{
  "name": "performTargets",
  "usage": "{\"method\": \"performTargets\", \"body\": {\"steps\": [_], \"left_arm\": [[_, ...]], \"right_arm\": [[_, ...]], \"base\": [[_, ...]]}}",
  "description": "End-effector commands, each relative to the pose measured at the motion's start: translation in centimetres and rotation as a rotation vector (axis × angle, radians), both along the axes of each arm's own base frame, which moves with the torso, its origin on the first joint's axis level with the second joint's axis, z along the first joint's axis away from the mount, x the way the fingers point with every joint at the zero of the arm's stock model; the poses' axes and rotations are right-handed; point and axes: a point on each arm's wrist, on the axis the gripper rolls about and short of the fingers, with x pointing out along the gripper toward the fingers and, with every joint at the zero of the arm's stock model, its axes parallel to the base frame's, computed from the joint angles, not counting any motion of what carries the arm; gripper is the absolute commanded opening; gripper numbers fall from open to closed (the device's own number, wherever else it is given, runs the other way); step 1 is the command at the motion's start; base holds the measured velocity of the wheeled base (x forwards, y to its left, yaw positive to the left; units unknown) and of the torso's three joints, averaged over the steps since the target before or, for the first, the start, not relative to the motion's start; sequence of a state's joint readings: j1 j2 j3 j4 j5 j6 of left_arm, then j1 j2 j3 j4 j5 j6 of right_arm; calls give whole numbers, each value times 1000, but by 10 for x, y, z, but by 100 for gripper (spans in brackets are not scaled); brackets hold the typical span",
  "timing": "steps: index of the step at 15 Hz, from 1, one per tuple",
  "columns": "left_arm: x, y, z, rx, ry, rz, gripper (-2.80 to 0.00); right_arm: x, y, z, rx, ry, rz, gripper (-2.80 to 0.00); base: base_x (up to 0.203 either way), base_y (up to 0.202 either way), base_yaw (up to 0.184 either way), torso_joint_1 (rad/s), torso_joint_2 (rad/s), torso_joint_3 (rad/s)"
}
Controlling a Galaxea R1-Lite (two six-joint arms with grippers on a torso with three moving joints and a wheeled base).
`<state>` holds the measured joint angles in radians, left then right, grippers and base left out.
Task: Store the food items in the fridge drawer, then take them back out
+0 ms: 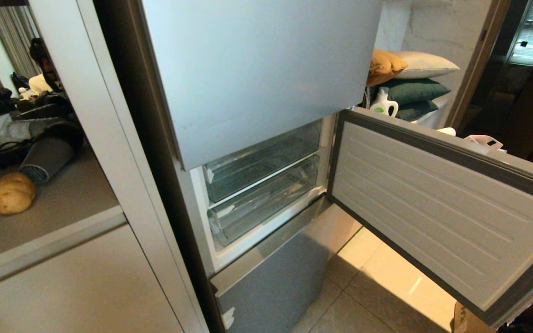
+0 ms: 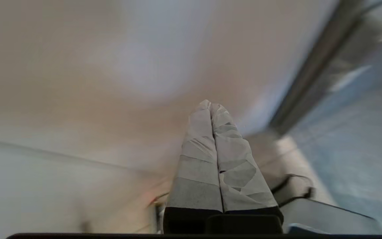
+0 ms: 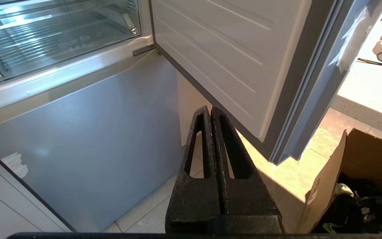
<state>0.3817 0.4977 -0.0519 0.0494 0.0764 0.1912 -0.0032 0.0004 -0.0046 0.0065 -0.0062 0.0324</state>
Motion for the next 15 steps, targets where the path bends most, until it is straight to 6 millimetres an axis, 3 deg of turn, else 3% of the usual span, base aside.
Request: {"method": "performTargets", "body": {"steps": [1, 5, 10, 13, 15], "left_arm": [[2, 1, -1, 3, 46, -16, -280], [9, -5, -8, -118, 119, -318, -280], [-15, -9, -6, -109, -145, -621, -280], [-18, -7, -7, -151, -194, -572, -280], [-18, -8, -7, -131, -199, -427, -280]], "right_arm": [[-3, 0, 8, 0, -8, -1, -280], [4, 0, 37, 16, 149, 1, -280], [56, 0, 69, 52, 362, 4, -280], [98, 0, 78, 72, 391, -1, -280], [121, 0, 79, 79, 405, -2, -280]], "base": [[0, 0, 0, 0, 0, 0], [0, 0, 0, 0, 0, 0], [0, 0, 0, 0, 0, 0], [0, 0, 0, 0, 0, 0], [0, 0, 0, 0, 0, 0]]}}
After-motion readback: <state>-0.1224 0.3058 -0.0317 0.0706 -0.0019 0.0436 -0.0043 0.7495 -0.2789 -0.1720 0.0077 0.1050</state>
